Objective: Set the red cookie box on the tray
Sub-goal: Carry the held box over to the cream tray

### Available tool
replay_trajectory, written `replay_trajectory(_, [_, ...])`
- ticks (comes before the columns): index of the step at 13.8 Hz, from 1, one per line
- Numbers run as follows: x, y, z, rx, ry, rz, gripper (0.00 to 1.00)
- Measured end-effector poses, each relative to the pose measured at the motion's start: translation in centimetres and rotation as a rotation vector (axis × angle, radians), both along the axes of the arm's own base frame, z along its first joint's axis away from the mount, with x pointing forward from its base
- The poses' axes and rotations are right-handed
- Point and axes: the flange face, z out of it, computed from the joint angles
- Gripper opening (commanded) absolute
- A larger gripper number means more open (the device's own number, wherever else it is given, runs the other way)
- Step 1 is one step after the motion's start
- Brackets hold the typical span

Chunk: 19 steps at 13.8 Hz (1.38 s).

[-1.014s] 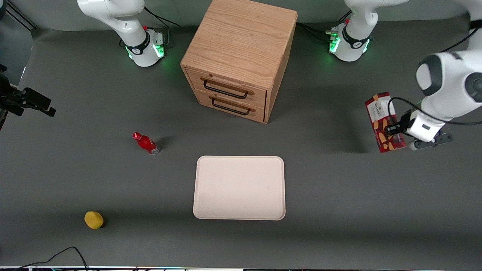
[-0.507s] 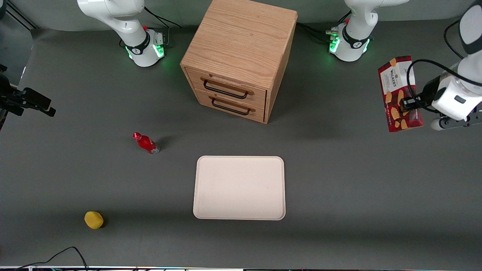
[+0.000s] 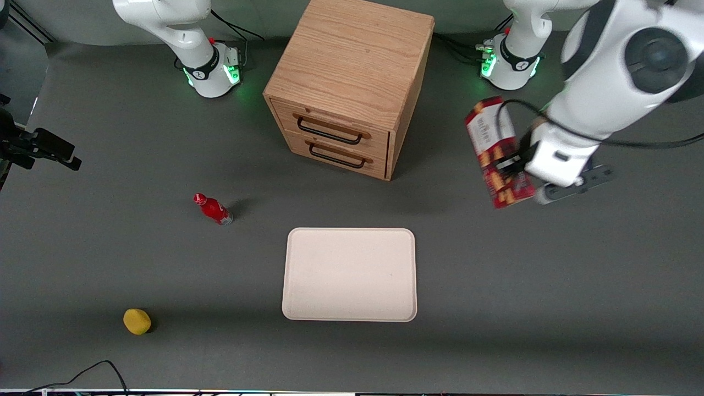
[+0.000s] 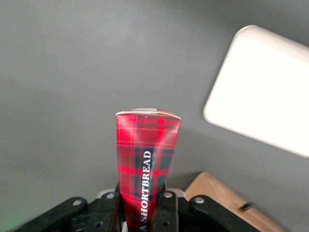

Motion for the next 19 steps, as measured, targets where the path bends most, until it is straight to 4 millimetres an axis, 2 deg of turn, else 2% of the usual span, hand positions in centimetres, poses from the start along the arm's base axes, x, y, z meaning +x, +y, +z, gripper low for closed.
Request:
replay_trajectory(3, [2.3, -6.4, -3.9, 0.001, -0.046, -0.019, 0.15])
replay_trajectory(6, [4.2, -11.7, -7.1, -0.008, -0.096, 0.016, 0.15])
replay_trajectory(9, [5.5, -16.4, -12.9, 0.0, -0.16, 0.082, 0.15])
replay_trajectory(11, [6.2, -17.9, -16.9, -0.003, -0.189, 0.109, 0.15])
replay_trajectory(13, [6.6, -18.5, -20.1, 0.014, -0.213, 0.103, 0.15])
replay_trajectory(15, [7.0, -18.7, -22.5, 0.033, -0.24, 0.09, 0.15])
replay_trajectory(16, [7.4, -18.7, -24.3, 0.043, -0.264, 0.075, 0.15])
replay_trajectory(19, [7.3, -19.2, -27.2, 0.066, -0.286, 0.054, 0.16])
